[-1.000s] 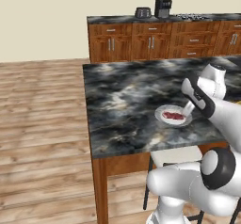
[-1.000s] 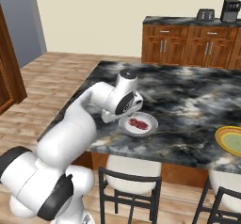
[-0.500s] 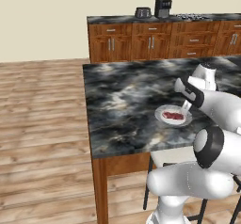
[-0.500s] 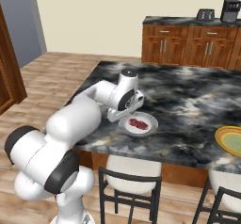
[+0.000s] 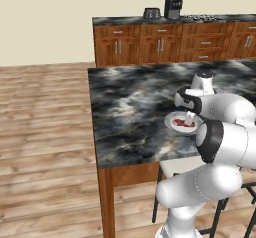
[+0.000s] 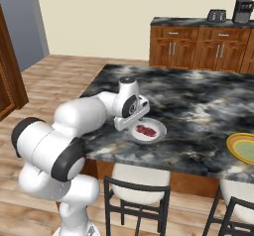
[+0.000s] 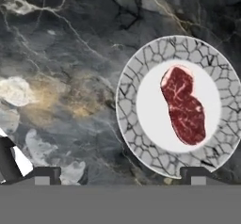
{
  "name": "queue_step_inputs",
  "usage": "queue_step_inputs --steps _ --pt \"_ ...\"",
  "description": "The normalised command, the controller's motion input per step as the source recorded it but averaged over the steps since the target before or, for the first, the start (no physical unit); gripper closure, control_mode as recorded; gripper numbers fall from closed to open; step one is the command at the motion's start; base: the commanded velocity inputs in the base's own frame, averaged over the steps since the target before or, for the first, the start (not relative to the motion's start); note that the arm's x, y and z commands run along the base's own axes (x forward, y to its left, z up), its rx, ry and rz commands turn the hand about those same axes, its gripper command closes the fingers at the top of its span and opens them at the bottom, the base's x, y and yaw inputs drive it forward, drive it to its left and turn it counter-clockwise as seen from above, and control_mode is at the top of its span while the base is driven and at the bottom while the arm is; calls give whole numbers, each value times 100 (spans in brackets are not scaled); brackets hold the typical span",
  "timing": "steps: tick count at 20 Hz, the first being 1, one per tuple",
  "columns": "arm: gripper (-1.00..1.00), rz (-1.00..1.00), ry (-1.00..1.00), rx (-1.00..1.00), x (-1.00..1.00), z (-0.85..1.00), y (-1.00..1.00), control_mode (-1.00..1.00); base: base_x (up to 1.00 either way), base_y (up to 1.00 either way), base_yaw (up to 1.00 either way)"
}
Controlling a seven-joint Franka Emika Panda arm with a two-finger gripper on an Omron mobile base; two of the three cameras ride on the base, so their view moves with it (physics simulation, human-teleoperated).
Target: Transport the steak and potato to the fridge. Place the steak on the rack containing meat and place the potato on the rack containing the vegetable, ensuring meats and vegetables are on different racks.
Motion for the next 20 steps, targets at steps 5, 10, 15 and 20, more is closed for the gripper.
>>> queue_step_inputs --steps 5,10,15,20 --pt "-100 0 4 -2 33 -27 0 -100 0 0 0" --pt "-100 0 15 0 44 -28 -12 -100 0 0 0" --pt "-100 6 8 0 45 -25 -23 -100 0 0 0" --pt "-100 8 3 0 39 -23 -16 -100 0 0 0"
